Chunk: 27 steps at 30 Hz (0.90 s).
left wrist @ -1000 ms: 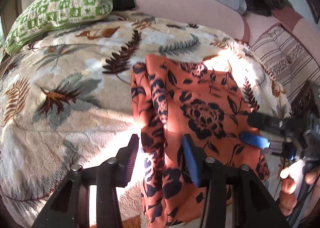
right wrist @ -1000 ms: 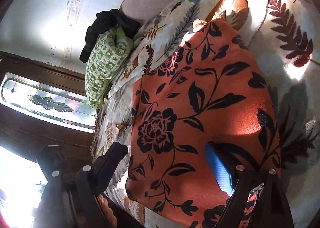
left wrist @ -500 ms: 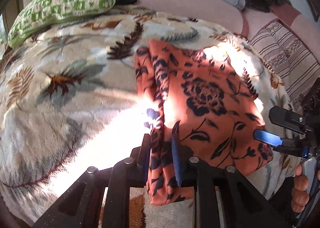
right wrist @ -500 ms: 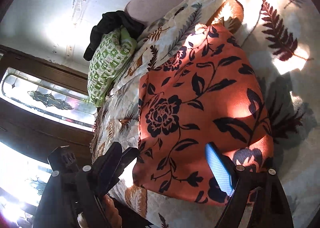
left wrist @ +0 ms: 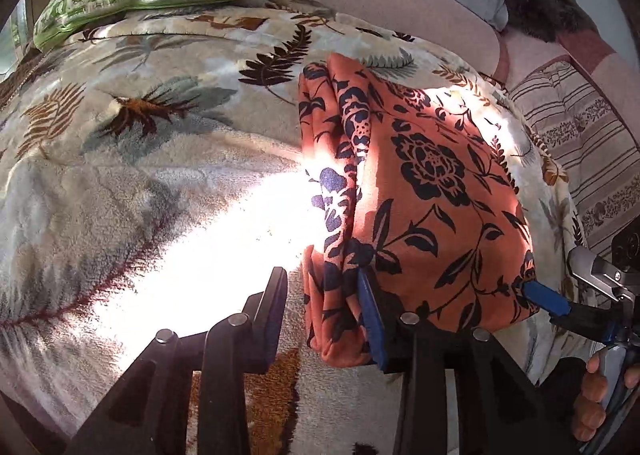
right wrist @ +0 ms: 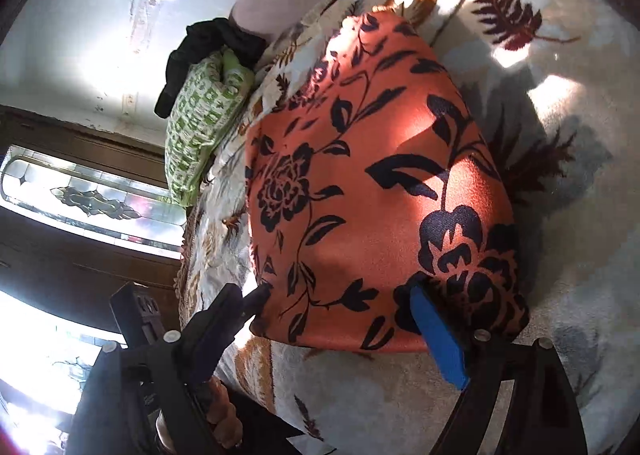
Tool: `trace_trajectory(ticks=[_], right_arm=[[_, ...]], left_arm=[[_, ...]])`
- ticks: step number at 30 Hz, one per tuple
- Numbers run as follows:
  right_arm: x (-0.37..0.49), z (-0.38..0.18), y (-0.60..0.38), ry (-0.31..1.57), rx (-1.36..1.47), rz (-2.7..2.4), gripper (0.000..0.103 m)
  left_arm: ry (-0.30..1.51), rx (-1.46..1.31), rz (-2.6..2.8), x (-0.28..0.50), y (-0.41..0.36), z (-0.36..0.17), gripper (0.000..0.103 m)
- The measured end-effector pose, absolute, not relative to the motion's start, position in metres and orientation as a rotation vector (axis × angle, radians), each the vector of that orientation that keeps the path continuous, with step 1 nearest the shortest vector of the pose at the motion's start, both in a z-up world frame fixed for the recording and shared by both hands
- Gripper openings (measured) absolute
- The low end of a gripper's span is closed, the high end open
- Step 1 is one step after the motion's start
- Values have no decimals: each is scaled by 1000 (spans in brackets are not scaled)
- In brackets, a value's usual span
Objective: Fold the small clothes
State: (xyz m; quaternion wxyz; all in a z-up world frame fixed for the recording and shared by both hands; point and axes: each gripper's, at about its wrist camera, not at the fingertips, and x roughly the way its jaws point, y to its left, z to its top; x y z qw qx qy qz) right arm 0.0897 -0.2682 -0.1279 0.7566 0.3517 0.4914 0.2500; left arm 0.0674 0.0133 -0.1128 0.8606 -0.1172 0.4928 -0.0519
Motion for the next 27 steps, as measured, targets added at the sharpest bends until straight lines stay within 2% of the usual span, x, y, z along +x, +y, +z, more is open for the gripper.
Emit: trace_trajectory(ticks=[1,3,5,12,14,15,27], right_arm=[[85,-115,-269,1030,730,539,88],[69,-84,-267,926,574,501,88],[52,-63,-261,859,423,431,88],[9,-70,-245,845,227,249,91],[3,-73,-244,849,205,218,101],[0,-72,-244,844,187,206,103],[-2,-36,-227,809,16,99,103]], left_arm=[[1022,-233,-103,64,13,-106,44],[973,-197,-89,53,11,-90,74],[905,-144,-34,39,8,-76,87],[848,-32,38,13,-8,-56,87],[834,-10,55,8,-11,-49,87],[833,-11,54,7,-13,-46,87],[852,-96,66,-1,-10,-26,87]])
